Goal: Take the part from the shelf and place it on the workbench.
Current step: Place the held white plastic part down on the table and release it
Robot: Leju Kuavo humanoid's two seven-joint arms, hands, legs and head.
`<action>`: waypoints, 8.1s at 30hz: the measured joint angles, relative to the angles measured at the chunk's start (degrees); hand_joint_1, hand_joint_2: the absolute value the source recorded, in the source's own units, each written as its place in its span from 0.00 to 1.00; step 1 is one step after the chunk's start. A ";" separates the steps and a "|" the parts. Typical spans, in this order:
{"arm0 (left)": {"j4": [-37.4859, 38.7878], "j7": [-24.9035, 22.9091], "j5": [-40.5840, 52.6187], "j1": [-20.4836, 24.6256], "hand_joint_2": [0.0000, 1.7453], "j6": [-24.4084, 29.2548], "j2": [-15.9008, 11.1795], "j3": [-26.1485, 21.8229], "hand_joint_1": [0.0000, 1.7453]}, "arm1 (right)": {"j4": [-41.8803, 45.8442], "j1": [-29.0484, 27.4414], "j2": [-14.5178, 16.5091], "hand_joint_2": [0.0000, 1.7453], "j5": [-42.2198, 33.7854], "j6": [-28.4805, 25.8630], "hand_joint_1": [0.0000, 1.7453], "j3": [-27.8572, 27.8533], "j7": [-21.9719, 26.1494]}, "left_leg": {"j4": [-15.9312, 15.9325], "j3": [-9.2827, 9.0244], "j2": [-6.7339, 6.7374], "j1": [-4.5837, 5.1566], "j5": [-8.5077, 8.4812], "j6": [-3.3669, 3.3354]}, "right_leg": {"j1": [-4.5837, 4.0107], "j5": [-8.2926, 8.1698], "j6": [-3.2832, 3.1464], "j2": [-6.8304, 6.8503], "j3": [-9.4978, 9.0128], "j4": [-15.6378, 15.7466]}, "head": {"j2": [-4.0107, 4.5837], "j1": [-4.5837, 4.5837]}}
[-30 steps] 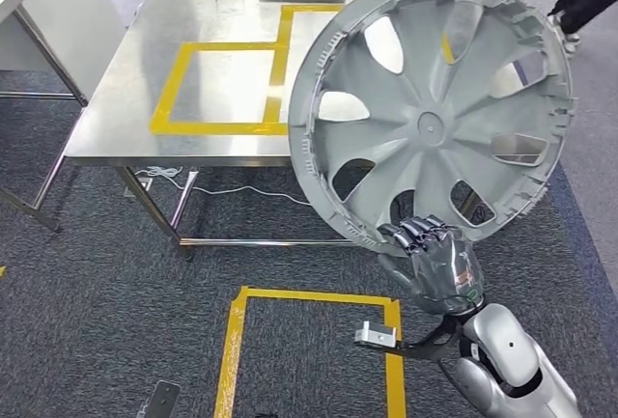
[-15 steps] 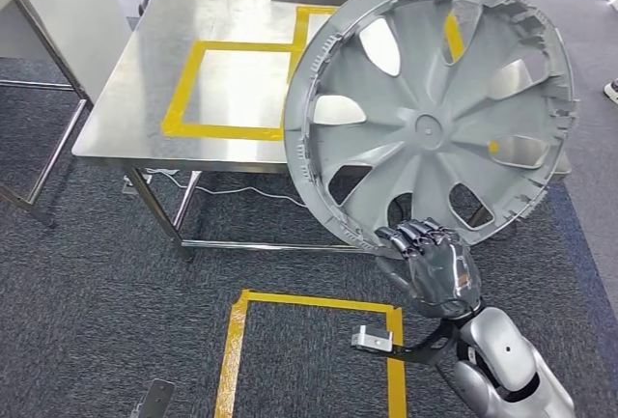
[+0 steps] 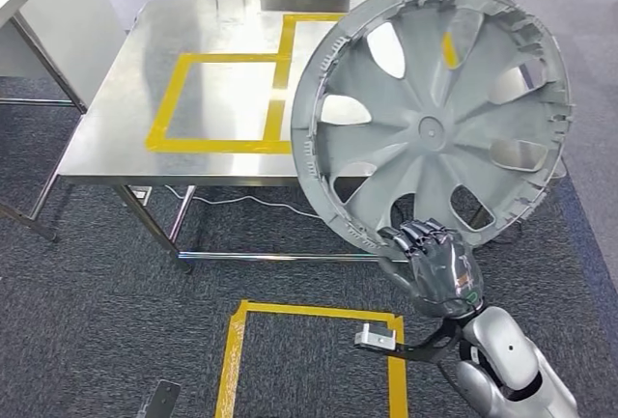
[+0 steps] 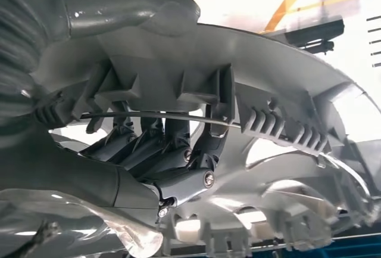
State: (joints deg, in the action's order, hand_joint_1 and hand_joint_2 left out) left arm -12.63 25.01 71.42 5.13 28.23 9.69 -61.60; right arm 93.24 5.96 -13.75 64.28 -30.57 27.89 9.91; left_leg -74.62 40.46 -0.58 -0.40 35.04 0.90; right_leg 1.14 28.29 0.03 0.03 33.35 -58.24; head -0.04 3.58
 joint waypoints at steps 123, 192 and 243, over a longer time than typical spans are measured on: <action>0.02 -3.10 6.20 1.52 1.00 -3.11 0.85 5.31 0.00 | -38.54 30.95 10.28 1.00 -5.05 9.34 1.00 3.53 -3.37 | 3.57 -0.19 0.18 0.15 -2.38 -0.01 | 0.08 -0.87 0.36 -0.13 1.07 -0.16 | 0.00 -0.56; 0.02 -5.61 0.56 -0.29 0.00 -7.03 -0.22 5.30 0.00 | 5.81 -9.64 16.02 0.00 -69.35 18.77 0.00 -17.10 22.09 | 16.01 -7.95 0.04 0.17 -7.05 -0.94 | -0.31 -0.09 1.11 -0.13 -0.50 0.40 | 0.00 -0.25; 0.02 -4.05 -4.42 -0.49 0.00 -1.19 -1.25 -1.29 0.00 | 17.40 -25.33 33.33 0.00 -83.31 34.41 0.00 -38.27 23.87 | 13.31 -3.59 0.61 0.35 -7.52 -0.28 | -0.17 2.33 0.04 0.41 -5.97 3.10 | 0.00 -0.76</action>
State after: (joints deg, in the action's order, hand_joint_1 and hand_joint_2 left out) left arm -12.62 20.96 67.01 4.65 27.04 8.45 -62.90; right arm 110.64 -19.36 19.58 -19.03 3.84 -10.37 33.77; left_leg -61.31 36.87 0.03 -0.04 27.52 0.62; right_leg 0.97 30.62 0.07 0.44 27.38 -55.14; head -0.04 2.82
